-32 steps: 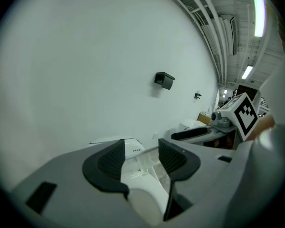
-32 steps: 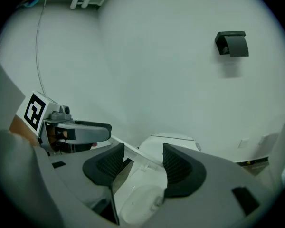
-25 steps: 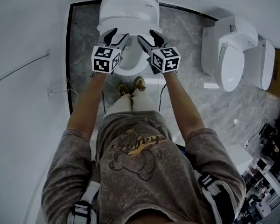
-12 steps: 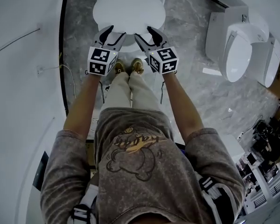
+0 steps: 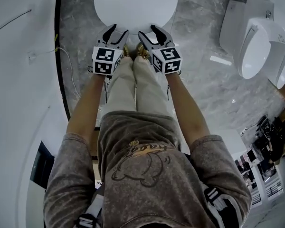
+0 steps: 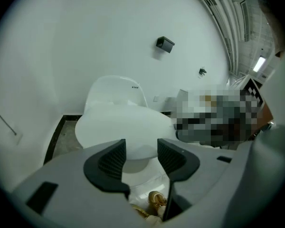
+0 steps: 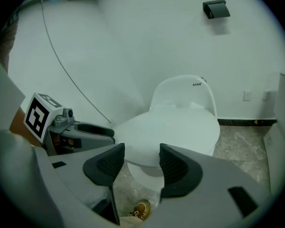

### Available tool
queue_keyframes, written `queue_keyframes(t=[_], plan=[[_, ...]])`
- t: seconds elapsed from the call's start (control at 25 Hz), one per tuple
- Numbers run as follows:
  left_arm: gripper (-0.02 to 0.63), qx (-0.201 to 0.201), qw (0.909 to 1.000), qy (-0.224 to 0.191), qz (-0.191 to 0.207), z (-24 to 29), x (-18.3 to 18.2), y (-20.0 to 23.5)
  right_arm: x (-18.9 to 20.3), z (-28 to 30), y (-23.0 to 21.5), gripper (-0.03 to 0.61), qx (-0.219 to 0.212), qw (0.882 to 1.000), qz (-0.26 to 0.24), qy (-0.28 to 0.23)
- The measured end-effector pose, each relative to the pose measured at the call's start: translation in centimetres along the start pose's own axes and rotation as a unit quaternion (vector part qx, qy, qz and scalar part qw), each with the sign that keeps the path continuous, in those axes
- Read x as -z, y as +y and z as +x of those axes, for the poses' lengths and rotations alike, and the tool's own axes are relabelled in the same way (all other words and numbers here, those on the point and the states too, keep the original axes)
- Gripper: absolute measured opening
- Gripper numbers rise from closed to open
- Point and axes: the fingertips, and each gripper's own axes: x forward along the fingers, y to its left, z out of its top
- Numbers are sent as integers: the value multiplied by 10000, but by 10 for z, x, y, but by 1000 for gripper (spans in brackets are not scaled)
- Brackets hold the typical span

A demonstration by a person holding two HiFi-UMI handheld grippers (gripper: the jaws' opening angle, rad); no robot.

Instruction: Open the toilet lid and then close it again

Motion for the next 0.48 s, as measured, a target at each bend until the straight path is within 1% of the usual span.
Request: queue_keyframes(t=[0.16, 0.24, 0.48], plan=[[212, -73, 9994, 244, -243, 20, 42, 4, 40, 18, -8, 239, 9, 9997, 93, 210], [212, -49, 9990, 359, -271, 32, 60, 8, 57, 27, -14, 224, 30, 9995, 147, 291], [212, -15, 9977, 589, -324, 63, 109, 21, 101, 57, -28, 207, 25, 9985, 279, 472]])
